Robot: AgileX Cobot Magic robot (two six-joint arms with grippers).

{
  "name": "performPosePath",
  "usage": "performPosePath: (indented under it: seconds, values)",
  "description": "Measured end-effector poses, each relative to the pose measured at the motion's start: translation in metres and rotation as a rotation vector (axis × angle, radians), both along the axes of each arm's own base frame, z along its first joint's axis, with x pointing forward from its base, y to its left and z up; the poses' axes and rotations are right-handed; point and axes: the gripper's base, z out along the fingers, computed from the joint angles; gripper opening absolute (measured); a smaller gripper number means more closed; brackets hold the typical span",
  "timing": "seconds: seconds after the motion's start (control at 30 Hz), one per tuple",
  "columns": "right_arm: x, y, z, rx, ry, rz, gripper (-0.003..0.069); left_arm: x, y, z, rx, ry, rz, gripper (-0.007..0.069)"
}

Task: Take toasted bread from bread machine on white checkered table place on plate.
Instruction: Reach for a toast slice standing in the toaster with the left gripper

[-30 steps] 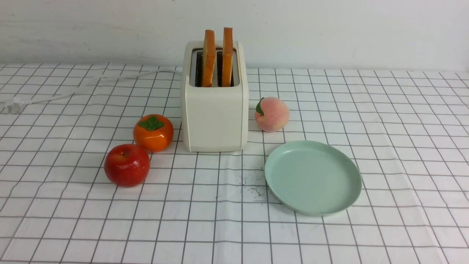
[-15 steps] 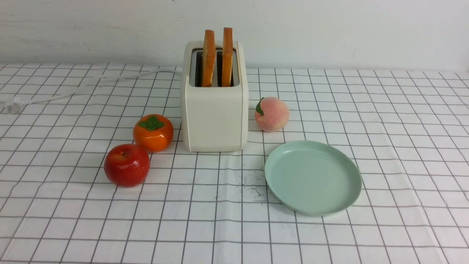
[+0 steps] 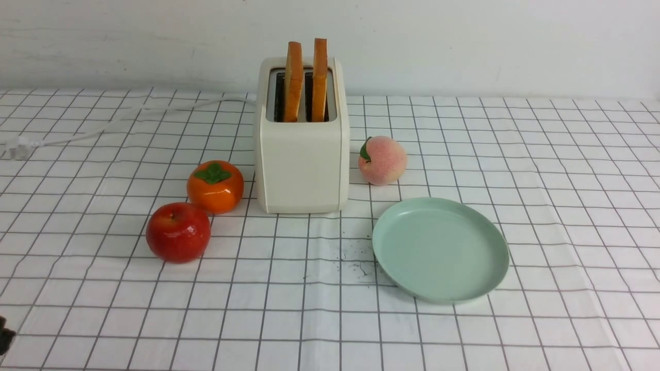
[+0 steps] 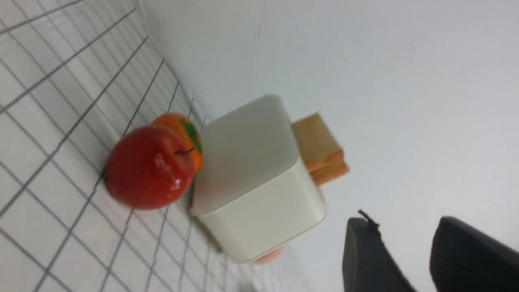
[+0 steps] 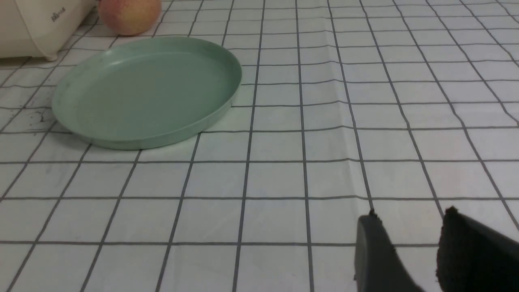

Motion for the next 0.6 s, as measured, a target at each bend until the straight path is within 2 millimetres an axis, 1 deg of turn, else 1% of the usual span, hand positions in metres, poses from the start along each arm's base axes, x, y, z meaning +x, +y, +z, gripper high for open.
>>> performPosePath:
  seconds: [0.03,0.07,0.1,0.13,0.17,0.2,0.23,0.3,0.33,0.37,0.43,0.5,0.53,0.57,0.6]
  values:
    - [0.0,0.0,0.0,0.0,0.0,0.0,0.024,-0.001,-0.002,0.004,-0.032,0.009,-0.026,0.021]
    - [0.0,0.0,0.0,0.0,0.0,0.0,0.024,-0.001,-0.003,0.005,-0.032,0.016,-0.039,0.0206]
    - [0.0,0.0,0.0,0.0,0.0,0.0,0.024,-0.003,-0.009,0.018,-0.01,0.033,-0.1,0.0156]
    - [0.0,0.0,0.0,0.0,0.0,0.0,0.024,-0.003,-0.009,0.017,-0.004,0.046,-0.108,0.0156]
    - [0.0,0.0,0.0,0.0,0.0,0.0,0.024,-0.002,-0.017,0.035,0.072,0.092,-0.181,0.0097]
    - [0.0,0.0,0.0,0.0,0.0,0.0,0.024,-0.001,-0.018,0.038,0.093,0.097,-0.188,0.009]
    - [0.0,0.0,0.0,0.0,0.0,0.0,0.024,0.004,-0.025,0.058,0.2,0.163,-0.261,0.0036]
    - [0.0,0.0,0.0,0.0,0.0,0.0,0.024,0.016,-0.031,0.079,0.319,0.242,-0.322,-0.0006]
    - [0.0,0.0,0.0,0.0,0.0,0.0,0.024,0.023,-0.035,0.088,0.398,0.311,-0.368,-0.0013]
    - [0.0,0.0,0.0,0.0,0.0,0.0,0.024,0.025,-0.035,0.094,0.411,0.31,-0.373,-0.0013]
    - [0.0,0.0,0.0,0.0,0.0,0.0,0.024,0.044,-0.04,0.103,0.521,0.448,-0.44,-0.0013]
    - [0.0,0.0,0.0,0.0,0.0,0.0,0.024,0.08,-0.044,0.117,0.655,0.634,-0.519,-0.0013]
    - [0.0,0.0,0.0,0.0,0.0,0.0,0.024,0.08,-0.043,0.12,0.665,0.623,-0.513,-0.0013]
    - [0.0,0.0,0.0,0.0,0.0,0.0,0.024,0.1,-0.045,0.125,0.72,0.689,-0.542,-0.0013]
    - [0.0,0.0,0.0,0.0,0.0,0.0,0.024,0.116,-0.047,0.128,0.746,0.717,-0.558,-0.0013]
